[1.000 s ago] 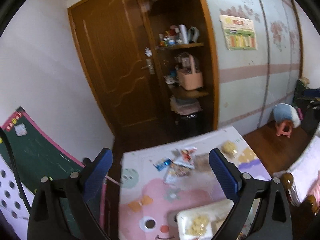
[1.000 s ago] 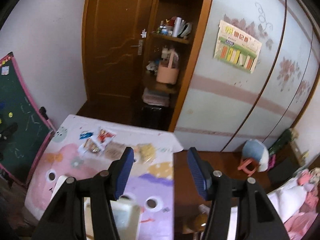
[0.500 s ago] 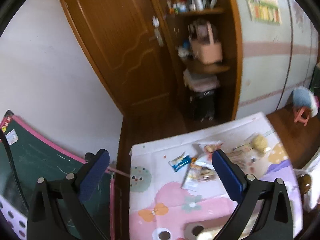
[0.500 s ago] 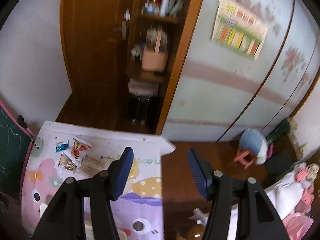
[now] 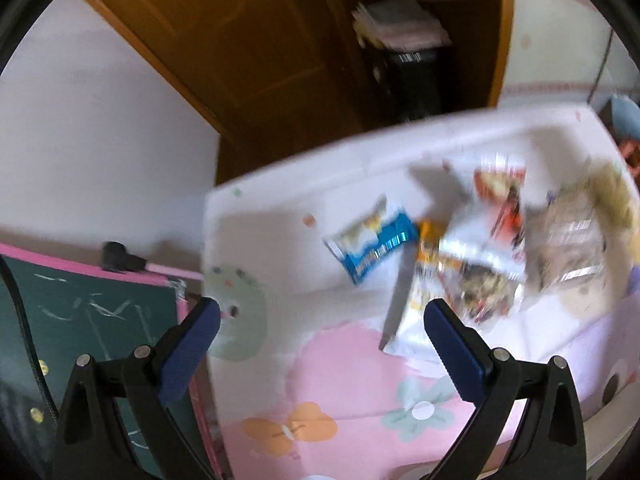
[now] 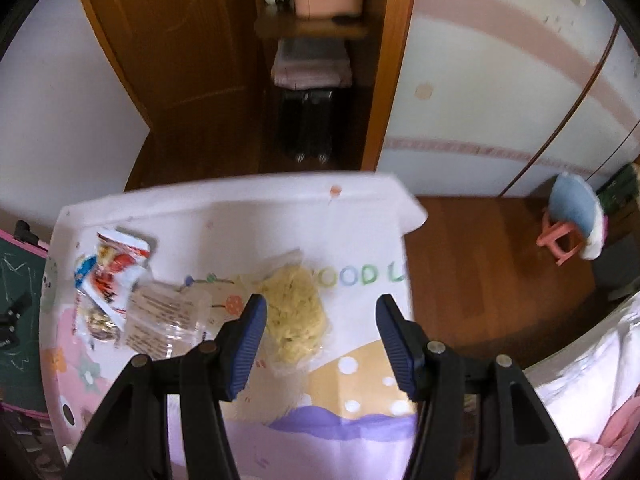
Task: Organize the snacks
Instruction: 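Grasp the yellow OATS bar with the left gripper while the right grasps the yellow crumbly-snack bag, then carry both snacks into the white tray and open both grippers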
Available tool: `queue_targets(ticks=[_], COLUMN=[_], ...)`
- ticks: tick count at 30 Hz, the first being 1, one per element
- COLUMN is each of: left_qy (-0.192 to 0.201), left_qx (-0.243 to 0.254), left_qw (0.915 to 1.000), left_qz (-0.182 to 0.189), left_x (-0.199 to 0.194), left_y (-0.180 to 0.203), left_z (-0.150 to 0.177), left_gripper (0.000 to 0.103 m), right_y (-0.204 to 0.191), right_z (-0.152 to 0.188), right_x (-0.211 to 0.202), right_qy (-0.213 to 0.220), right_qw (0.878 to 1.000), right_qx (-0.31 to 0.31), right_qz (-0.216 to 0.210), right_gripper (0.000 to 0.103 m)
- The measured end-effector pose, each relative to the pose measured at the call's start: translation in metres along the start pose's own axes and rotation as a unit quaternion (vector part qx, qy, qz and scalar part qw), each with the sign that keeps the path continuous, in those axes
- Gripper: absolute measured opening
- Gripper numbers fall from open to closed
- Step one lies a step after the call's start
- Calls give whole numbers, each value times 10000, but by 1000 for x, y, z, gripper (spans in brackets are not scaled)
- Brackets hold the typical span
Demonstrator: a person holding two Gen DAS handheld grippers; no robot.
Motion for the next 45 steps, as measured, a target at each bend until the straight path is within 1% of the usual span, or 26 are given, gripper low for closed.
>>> queue_targets(ticks=[4,8,10,14,17,21,24,26,27,28,29,30,31,32,33,34,39,42,45], left_qy=[-186,-272,-306,-300,-231,-150,-236,-325,-372,-409,-333,-298,-258,-222,-124,-117,-126,-185,-160], left_qx=[221,333,340,232,129,84,-125,-259,-298,-334,-412,-467,-525,-559,-537,-491,-375,-439,-600], left_qw=[9993,9984,9978,9967,9952,9945,9930,9914,9905,9895,9892,9878,9858,9856,9862,9867,9902,9900,9897], left_qz=[228,378,486,711,938,1029,1153,1245,1288,1345,1364,1453,1574,1577,1561,1545,1339,1326,1291], left_x=[32,49,58,63,64,69,76,84,89,93,95,95,95,97,92,90,79,71,57], left_y=[16,25,28,27,30,36,37,37,39,41,38,38,37,35,36,38,50,50,40], left_z=[8,15,18,15,9,2,-3,-1,0,1,3,3,4,8,9,10,25,42,58], left_gripper=[102,102,102,102,102,102,102,97,92,90,88,82,72,67,48,41,40,40,40], right_y=[3,-1,-4,-7,-9,-11,-10,-11,-12,-13,-15,-15,-16,-17,-19,-19,-24,-27,-30], right_z=[8,13,15,19,21,24,29,32,34,35,36,36,37,38,39,40,54,67,80], right_x=[34,51,57,63,67,68,71,78,78,78,77,77,77,76,77,77,67,58,38], right_qy=[-245,-396,-423,-442,-462,-471,-547,-682,-637,-631,-616,-611,-607,-606,-589,-562,-588,-619,-498], right_qw=[9993,9985,9985,9982,9981,9981,9976,9969,9973,9974,9976,9977,9978,9978,9980,9982,9978,9971,9970], right_qx=[144,131,103,88,83,25,46,13,-20,-43,-50,-55,-61,-76,-101,-135,-295,-443,-581], right_qz=[-242,-345,-331,-390,-403,-403,-428,-382,-365,-333,-302,-287,-265,-246,-197,-132,-59,-43,-73], right_gripper=[57,57,57,57,60,64,66,66,67,67,67,67,66,65,58,54,48,47,47])
Point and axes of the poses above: each gripper's, at about its wrist camera, not at the fingertips, and x roughly the way its jaws point, y to its right, z to its underside, the point moved 2 cm from there along x, roughly the way its jaws point, and after that the axes turned 13 degrees about x, right-handed, at the moved point
